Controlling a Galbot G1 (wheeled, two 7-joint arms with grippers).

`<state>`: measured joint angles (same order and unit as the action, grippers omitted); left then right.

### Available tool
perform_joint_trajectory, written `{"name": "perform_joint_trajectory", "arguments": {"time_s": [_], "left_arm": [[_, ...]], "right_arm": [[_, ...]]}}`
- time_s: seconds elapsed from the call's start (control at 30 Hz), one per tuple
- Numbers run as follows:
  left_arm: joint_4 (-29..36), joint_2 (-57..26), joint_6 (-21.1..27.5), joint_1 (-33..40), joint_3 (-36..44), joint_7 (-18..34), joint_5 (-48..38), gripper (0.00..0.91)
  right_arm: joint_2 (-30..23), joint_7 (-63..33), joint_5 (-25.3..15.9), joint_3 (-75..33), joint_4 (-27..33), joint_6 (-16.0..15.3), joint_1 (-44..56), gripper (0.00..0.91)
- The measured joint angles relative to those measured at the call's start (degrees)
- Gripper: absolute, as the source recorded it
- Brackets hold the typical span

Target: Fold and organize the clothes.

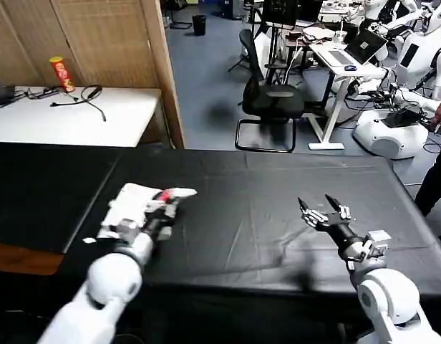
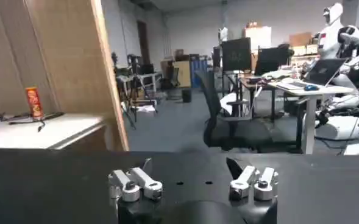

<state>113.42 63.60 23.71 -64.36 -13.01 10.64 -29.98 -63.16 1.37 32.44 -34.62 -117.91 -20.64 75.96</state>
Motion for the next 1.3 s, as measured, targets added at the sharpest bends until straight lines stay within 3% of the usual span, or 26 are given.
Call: {"name": "perform_joint_trajectory", "arguments": {"time_s": [0.27, 0.67, 0.87, 0.9, 0.93, 1.03, 1.3], "left_arm": [[-0.31, 5.67, -2.94, 0.08, 3.31, -4.76, 4.34, 0.878], [4.55, 0.46, -6.83, -3.82, -4.3, -5.86, 5.06, 0.878], [6.46, -0.04, -7.49, -6.67, -7.8, -5.83, 5.51, 0.878], [6.76, -0.09, -7.59, -7.15, -8.27, -5.82, 5.51, 0.878], [7.1, -0.15, -7.72, -7.68, -8.8, -5.81, 5.51, 0.878], [7.98, -0.39, -7.96, -9.04, -10.19, -5.77, 5.35, 0.878], [8.92, -0.69, -8.99, -11.79, -13.29, -5.82, 5.24, 0.878]], "right_arm": [[0.33, -0.4, 5.13, 5.53, 1.2, -3.28, -2.22, 0.878], [-4.81, -5.8, 6.88, 25.45, 7.74, -7.0, -11.69, 0.878], [-8.39, -6.64, 5.2, 31.01, 13.59, -7.15, -16.77, 0.653], [-8.94, -6.6, 4.85, 31.57, 14.69, -7.14, -17.48, 0.575], [-9.31, -6.54, 4.67, 32.0, 15.46, -7.14, -17.97, 0.41], [-10.32, -6.38, 3.59, 33.01, 17.76, -6.99, -19.21, 0.029], [-10.33, -6.3, 1.54, 32.22, 18.88, -7.2, -19.7, 0.0]]}}
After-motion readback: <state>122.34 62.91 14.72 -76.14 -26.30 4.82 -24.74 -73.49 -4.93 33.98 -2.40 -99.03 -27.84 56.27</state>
